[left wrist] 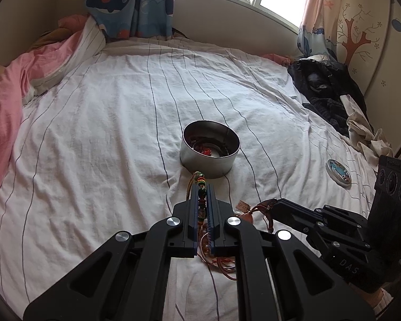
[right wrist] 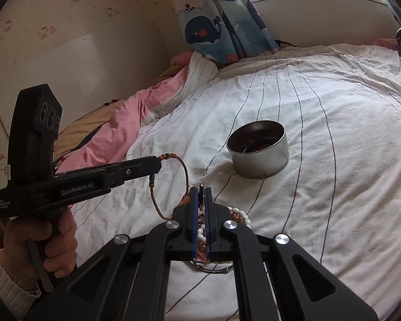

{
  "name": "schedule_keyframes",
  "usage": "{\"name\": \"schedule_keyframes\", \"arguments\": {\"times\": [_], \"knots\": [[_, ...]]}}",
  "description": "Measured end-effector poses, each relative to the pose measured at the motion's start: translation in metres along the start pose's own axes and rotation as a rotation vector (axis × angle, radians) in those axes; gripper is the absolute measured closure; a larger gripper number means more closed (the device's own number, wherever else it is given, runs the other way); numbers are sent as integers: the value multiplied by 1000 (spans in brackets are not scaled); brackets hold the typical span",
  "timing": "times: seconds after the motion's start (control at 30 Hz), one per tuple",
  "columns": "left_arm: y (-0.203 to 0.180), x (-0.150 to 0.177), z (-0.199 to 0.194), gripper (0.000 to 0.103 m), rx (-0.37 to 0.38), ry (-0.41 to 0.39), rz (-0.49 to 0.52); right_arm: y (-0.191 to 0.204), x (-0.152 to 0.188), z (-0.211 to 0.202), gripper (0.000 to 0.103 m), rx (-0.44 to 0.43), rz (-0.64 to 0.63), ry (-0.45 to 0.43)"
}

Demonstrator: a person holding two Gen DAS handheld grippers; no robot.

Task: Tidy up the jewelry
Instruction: 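Carry both held pieces over the silver tin with both grippers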

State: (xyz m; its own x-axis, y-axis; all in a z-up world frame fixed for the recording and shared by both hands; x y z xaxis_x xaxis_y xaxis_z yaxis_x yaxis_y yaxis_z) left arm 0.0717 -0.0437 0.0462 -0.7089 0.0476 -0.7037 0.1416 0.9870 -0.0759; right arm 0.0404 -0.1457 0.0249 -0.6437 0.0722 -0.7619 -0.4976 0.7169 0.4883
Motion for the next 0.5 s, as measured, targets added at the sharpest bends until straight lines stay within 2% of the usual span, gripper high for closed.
{"name": "schedule_keyframes", "arguments": {"times": [0.3, 0.5], "knots": [[-19, -5, -1, 97, 22, -17, 15, -15, 3, 3, 98, 125, -23, 38], [-24, -6, 0, 97, 25, -17, 24, -20, 4, 4, 98, 165, -36, 51]]}}
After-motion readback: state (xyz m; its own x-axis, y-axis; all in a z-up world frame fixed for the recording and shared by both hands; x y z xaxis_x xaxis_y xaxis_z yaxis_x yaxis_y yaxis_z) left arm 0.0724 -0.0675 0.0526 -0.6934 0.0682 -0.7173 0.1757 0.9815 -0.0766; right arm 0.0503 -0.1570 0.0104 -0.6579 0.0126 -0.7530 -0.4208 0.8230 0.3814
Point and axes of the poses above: each gripper's, at about its wrist camera, not at the fingertips, and z roughly the way its jaws point, y to its left, x to its underside, the point moved 7 cm from there along z, roughly the way its jaws point, and after that the axes turned 13 degrees about -x, right-handed, at the moved point
